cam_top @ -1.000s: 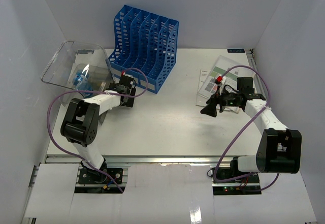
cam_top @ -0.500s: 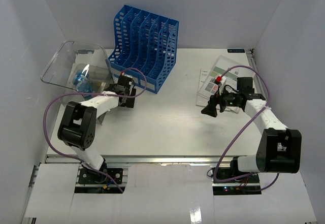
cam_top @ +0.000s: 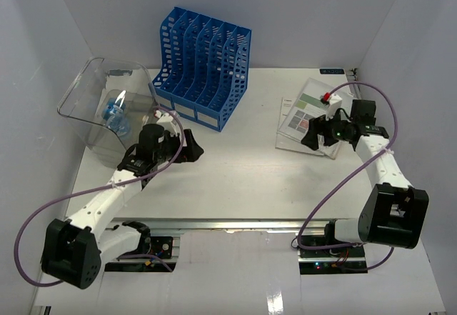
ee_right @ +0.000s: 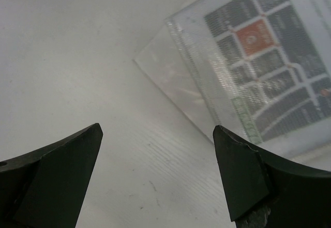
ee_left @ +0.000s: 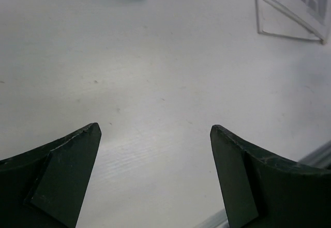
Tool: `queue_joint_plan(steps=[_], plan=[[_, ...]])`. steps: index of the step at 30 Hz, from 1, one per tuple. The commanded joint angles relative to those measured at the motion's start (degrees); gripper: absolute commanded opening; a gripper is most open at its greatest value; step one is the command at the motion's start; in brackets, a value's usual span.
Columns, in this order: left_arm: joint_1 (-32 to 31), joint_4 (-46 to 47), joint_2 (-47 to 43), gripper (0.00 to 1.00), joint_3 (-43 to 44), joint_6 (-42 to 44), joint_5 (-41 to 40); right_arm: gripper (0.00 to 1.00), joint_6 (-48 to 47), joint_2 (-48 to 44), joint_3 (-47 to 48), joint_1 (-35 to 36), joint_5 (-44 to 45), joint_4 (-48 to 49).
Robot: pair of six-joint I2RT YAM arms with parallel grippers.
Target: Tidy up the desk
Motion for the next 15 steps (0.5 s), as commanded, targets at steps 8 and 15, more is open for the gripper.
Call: queue_joint_plan(steps=[8, 15], plan=[[0.06, 13.49, -15.94, 0.98, -15.41, -20.27, 17.95, 0.93, 18.47, 2.11, 2.82, -11.83, 20.34, 3.31], [-0.02, 13.53, -18.57, 0.98, -17.14, -22.65, 20.9, 0.93, 21.83, 7.15, 3.05, -12.86, 24.98, 7.73]])
